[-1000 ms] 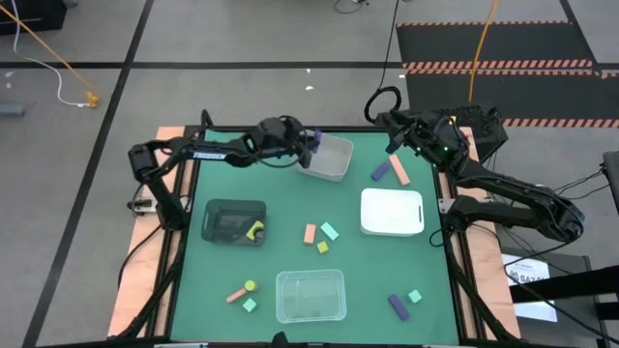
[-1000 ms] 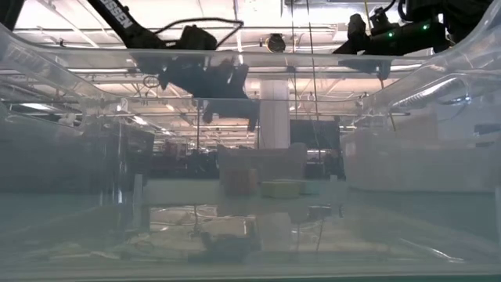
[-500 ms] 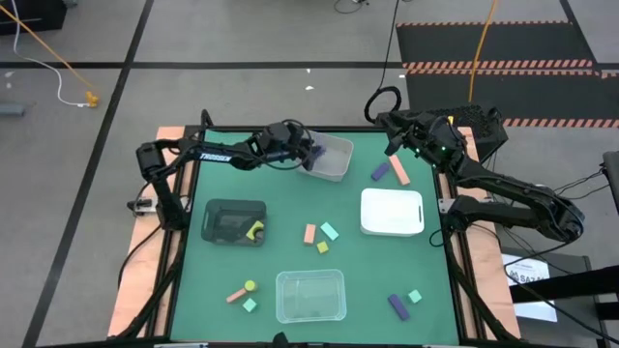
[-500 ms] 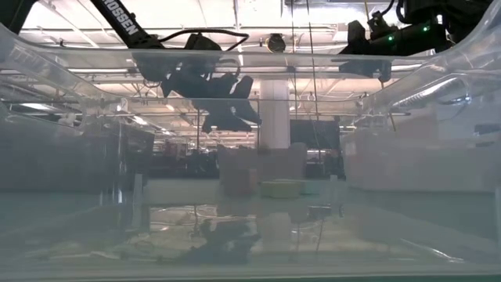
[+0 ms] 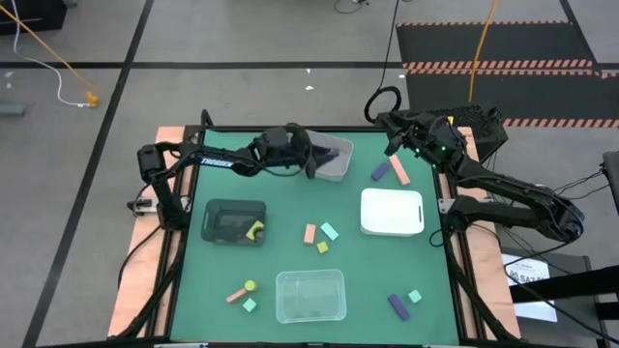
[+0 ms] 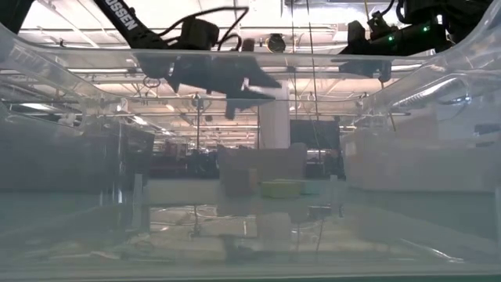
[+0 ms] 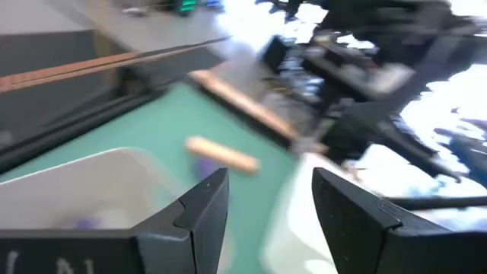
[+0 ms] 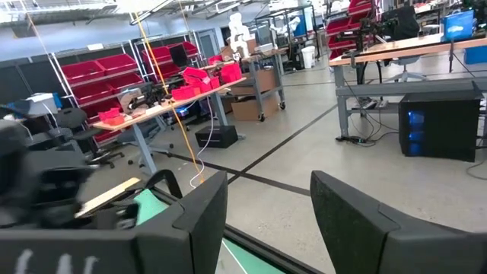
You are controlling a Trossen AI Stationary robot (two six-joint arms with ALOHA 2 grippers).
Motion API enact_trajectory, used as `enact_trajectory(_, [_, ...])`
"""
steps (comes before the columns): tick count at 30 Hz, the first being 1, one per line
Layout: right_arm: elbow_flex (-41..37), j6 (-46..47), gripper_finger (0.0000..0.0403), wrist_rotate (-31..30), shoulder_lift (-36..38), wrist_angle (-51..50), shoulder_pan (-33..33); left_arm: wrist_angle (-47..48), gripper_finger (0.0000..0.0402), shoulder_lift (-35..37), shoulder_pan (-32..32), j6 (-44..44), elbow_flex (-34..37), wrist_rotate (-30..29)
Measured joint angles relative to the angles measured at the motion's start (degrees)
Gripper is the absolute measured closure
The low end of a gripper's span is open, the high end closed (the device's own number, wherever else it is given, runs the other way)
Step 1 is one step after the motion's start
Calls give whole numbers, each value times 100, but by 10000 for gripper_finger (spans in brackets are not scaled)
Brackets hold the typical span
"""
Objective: Sort & place blocks by color
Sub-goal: Put the left light orange block into the black bin
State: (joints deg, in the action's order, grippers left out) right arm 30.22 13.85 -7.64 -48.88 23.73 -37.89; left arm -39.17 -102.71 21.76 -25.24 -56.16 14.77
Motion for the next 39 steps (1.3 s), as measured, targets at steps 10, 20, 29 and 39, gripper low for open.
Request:
enact_trajectory(10, [0, 0, 222, 0, 0, -2, 0, -129, 213, 203, -638, 744, -503, 65])
enact_trajectory(20, [0, 0, 222, 0, 0, 0, 0, 4070, 213, 1100, -1218, 544, -1587, -8])
enact_trajectory(29, [0, 0, 222, 2, 0, -1, 0, 7278, 213, 1790, -2728, -1062, -1840, -1446])
enact_trajectory(39, [0, 0, 222, 2, 0, -2, 0, 8894, 213, 1827, -4779, -3581, -1789, -2408])
